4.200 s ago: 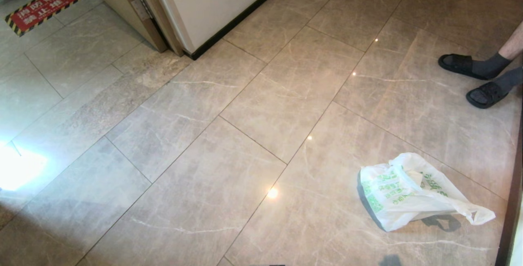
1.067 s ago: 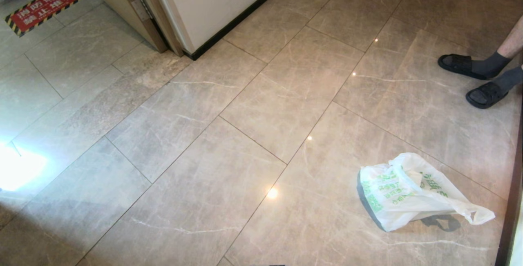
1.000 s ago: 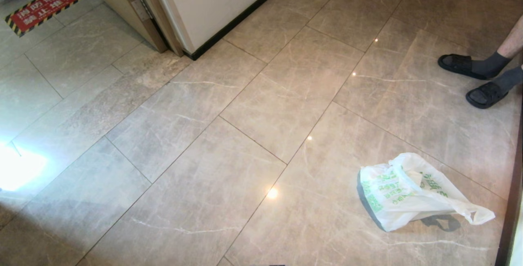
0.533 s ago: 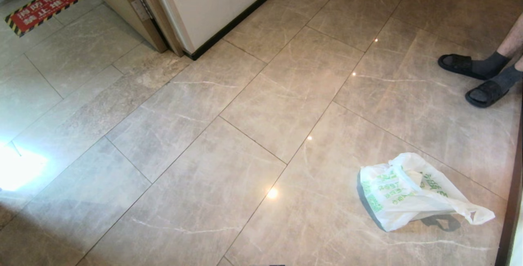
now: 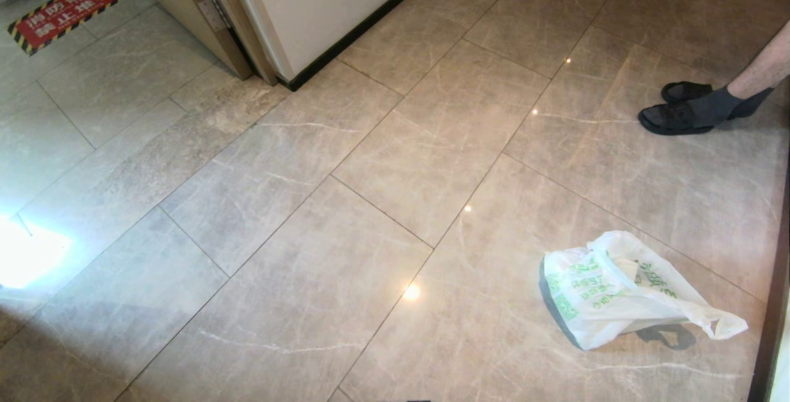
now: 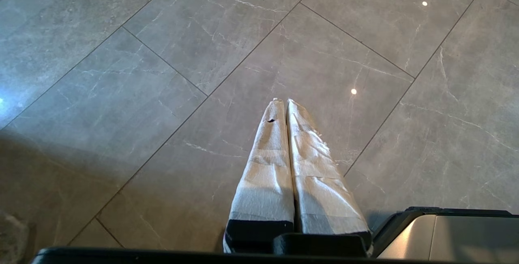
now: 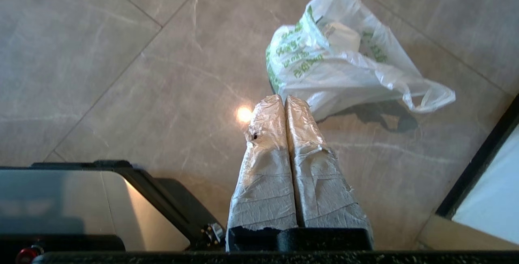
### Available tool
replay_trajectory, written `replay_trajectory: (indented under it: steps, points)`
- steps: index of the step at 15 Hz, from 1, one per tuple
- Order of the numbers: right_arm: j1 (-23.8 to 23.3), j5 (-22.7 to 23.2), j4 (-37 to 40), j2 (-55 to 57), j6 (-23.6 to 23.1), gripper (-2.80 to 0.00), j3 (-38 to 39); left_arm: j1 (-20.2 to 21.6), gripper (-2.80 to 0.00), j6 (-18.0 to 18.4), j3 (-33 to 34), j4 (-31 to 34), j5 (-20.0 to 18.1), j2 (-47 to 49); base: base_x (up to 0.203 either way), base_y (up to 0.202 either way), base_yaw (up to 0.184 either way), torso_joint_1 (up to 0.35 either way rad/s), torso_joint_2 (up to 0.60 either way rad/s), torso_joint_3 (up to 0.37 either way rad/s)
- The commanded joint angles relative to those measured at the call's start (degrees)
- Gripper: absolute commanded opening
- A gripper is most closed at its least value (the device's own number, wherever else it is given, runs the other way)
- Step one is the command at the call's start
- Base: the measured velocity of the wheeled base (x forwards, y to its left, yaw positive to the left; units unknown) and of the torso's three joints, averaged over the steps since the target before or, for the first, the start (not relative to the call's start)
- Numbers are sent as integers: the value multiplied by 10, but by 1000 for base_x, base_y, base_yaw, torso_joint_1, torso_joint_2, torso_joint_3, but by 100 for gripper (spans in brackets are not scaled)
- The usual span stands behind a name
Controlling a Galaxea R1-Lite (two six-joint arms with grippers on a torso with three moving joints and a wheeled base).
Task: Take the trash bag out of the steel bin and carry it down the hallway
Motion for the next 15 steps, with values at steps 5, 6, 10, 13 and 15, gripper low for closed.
replay_trajectory:
  steps: [5,6,10,13,15]
  points:
    - [2,-1,2,-90,7,-280,0,0,-280,0,0,0,0,0,0,0,0,0,0,0]
    - [2,-1,2,-89,7,-280,0,0,-280,0,0,0,0,0,0,0,0,0,0,0]
    - [2,-1,2,-89,7,-280,0,0,-280,0,0,0,0,0,0,0,0,0,0,0]
    - [2,-1,2,-89,7,-280,0,0,-280,0,0,0,0,0,0,0,0,0,0,0]
    - [2,-1,2,-89,7,-280,0,0,-280,0,0,0,0,0,0,0,0,0,0,0]
